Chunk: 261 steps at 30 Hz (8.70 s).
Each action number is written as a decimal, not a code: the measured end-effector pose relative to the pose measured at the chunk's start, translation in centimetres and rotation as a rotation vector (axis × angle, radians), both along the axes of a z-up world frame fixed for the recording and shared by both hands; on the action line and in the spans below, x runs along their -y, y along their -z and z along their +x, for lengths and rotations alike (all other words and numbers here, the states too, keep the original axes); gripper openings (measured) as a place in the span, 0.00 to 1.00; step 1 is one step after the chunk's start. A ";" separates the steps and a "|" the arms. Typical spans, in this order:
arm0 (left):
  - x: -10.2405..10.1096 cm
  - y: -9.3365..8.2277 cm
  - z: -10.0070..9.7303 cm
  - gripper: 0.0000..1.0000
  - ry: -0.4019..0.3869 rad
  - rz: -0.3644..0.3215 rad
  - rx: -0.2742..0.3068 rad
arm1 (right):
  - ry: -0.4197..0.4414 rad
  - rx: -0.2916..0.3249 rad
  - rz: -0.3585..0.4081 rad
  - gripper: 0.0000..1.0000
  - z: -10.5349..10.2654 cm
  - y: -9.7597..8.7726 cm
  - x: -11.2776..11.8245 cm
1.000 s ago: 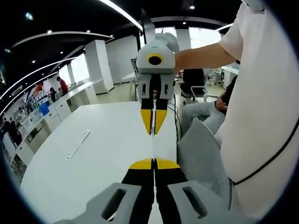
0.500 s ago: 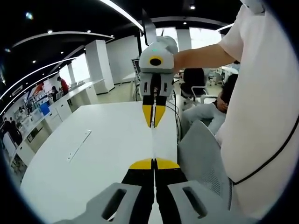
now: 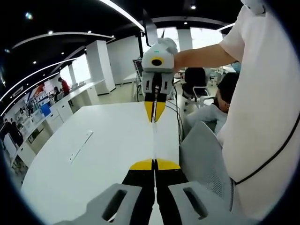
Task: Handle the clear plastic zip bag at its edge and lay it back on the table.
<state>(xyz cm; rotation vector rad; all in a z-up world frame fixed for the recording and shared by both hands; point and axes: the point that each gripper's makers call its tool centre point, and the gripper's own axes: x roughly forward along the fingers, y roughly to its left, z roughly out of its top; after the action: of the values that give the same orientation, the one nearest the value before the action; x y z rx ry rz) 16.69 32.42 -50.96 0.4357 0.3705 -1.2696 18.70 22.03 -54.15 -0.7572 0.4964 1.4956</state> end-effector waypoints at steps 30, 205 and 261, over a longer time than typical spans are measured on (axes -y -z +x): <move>0.2 -0.3 -0.2 0.00 0.036 0.024 0.112 | 0.072 -0.132 0.099 0.06 -0.2 -2.7 -1.5; 6.0 1.6 -4.7 0.00 0.198 0.104 0.033 | 0.302 -0.018 -0.046 0.00 4.1 -1.4 -3.8; 3.7 -1.3 1.1 0.08 -0.074 0.000 0.149 | 0.254 0.060 -0.046 0.00 5.0 -2.6 -4.4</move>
<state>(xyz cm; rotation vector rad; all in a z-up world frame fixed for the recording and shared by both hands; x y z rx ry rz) 17.75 28.74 -49.68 0.5086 0.2584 -1.1580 23.73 26.41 -51.60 -0.7433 0.5612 1.2255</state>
